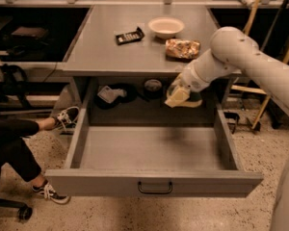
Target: Pick sponge from top drawer and place on counter
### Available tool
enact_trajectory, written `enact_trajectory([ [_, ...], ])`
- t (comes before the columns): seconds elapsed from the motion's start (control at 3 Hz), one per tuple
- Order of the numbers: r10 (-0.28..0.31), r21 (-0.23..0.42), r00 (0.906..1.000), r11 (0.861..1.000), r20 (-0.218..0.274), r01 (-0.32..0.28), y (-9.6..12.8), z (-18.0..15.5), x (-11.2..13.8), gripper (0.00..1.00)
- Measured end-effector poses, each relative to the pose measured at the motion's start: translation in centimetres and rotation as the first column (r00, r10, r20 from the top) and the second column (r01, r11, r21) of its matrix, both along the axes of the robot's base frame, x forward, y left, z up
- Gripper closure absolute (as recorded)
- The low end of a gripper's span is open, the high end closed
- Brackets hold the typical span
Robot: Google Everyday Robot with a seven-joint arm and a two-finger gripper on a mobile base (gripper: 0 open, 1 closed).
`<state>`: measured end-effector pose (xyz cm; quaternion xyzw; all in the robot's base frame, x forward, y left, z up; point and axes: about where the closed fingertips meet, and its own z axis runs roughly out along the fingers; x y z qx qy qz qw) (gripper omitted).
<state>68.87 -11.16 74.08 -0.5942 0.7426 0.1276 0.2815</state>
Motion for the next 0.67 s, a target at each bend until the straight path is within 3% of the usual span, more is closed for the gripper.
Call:
enact_trajectory([
  [0.67, -0.005, 0.000, 1.0000, 1.000, 0.005, 0.005, -0.36, 1.06, 0.31, 1.00],
])
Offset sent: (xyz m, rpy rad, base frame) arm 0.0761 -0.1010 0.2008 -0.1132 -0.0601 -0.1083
